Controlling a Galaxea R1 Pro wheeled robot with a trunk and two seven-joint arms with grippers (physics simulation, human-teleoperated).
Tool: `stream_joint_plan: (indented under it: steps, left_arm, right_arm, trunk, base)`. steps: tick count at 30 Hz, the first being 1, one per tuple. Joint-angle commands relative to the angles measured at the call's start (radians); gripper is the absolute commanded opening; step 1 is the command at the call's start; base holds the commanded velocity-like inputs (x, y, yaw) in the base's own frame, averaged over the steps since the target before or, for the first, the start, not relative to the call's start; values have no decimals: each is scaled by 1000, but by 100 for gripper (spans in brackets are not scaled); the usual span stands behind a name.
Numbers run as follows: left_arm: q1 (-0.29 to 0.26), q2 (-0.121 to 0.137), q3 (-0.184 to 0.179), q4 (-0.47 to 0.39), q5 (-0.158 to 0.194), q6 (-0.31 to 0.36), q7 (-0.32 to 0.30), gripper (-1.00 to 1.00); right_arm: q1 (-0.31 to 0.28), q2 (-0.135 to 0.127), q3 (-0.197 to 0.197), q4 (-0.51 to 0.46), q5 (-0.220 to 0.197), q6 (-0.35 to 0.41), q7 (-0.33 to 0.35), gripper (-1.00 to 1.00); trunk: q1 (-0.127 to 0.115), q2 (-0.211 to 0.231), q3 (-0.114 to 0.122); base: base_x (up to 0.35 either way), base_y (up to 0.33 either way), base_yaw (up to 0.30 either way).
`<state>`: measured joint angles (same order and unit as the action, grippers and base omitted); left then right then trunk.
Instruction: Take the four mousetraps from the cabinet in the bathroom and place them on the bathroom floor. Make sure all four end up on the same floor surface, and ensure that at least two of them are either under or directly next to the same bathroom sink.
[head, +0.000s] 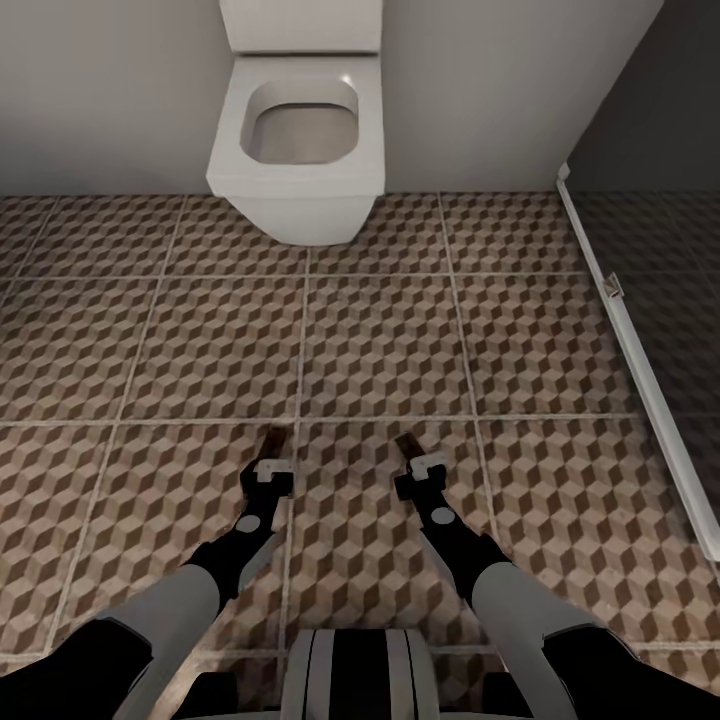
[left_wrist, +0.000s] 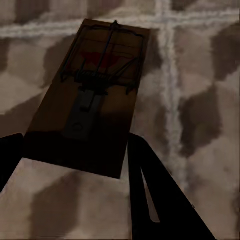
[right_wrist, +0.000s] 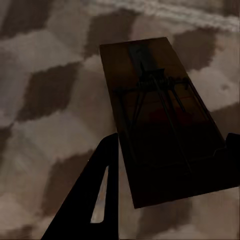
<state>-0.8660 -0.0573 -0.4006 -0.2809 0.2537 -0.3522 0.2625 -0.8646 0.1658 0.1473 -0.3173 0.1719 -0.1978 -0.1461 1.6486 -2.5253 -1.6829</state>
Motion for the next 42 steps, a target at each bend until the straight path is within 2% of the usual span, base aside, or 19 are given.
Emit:
stream_joint_plan:
  steps: [1,42]
  left_arm:
    - [-1,0,-9,1,5,-2,9,-100]
    - [-1,-6,-11,31,6,-2,7,-100]
  right_arm:
    - [-1,0,5,1,8,-2,-10,-100]
    - [0,1,5,1,8,-25,-10,-100]
  trunk:
    - [0,0,0]
    - [0,0,0]
  base:
    - [301,115,0]
    - [323,115,0]
